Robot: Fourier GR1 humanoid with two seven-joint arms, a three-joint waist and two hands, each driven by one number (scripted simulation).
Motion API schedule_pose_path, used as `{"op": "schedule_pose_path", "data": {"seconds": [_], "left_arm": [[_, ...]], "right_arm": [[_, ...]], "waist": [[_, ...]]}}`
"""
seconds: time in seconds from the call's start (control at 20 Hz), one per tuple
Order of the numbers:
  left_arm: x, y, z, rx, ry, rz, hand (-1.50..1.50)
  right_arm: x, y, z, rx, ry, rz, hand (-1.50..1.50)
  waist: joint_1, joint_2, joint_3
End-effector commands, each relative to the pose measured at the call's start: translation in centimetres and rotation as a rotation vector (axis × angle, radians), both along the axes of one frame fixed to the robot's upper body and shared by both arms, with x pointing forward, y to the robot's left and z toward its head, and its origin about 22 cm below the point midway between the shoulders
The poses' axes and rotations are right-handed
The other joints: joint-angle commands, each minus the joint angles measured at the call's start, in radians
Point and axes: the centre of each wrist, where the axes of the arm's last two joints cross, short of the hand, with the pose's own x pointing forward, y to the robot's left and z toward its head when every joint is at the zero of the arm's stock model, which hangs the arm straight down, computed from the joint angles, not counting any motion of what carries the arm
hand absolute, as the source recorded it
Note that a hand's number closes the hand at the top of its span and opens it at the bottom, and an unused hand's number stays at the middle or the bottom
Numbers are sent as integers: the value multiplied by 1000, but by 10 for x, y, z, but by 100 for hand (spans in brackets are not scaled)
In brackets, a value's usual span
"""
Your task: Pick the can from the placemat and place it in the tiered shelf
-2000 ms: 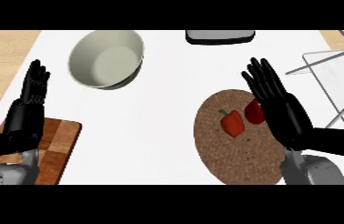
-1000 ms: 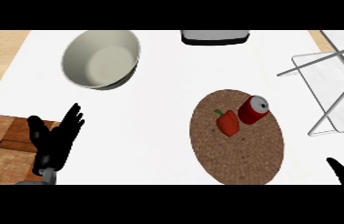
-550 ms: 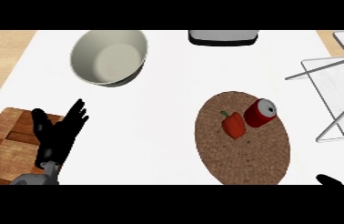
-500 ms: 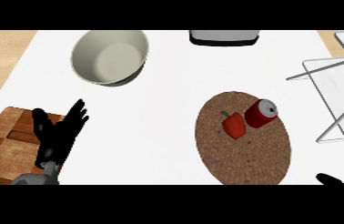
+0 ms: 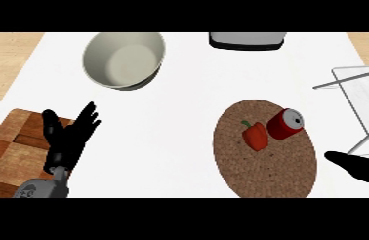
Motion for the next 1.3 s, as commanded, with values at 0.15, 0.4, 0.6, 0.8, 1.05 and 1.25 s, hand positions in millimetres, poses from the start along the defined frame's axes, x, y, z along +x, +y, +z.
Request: {"op": "schedule_pose_path", "data": {"seconds": [0.15,0.4,0.6,0.8,1.05,1.25], "left_arm": [[-2,-12,-7,-10,25,-14,0],[-11,-4,-11,-2,33,-11,0],[2,-11,-11,-5,21,30,0],[4,-4,5,-14,28,27,0],[-16,8,-5,-17,38,33,0],[-14,9,-11,14,37,27,0]], "right_arm": [[51,6,-5,81,223,-149,-150],[72,33,-14,46,312,-100,-150],[86,38,-25,47,373,-97,-150],[98,48,-42,50,394,-142,-150],[101,57,-53,-4,424,-162,-150],[106,80,-59,14,424,-149,-150]], "waist": [[5,2,0],[5,-2,-1],[-22,-4,0],[-22,-7,0],[-24,-10,0],[-33,-9,0]]}}
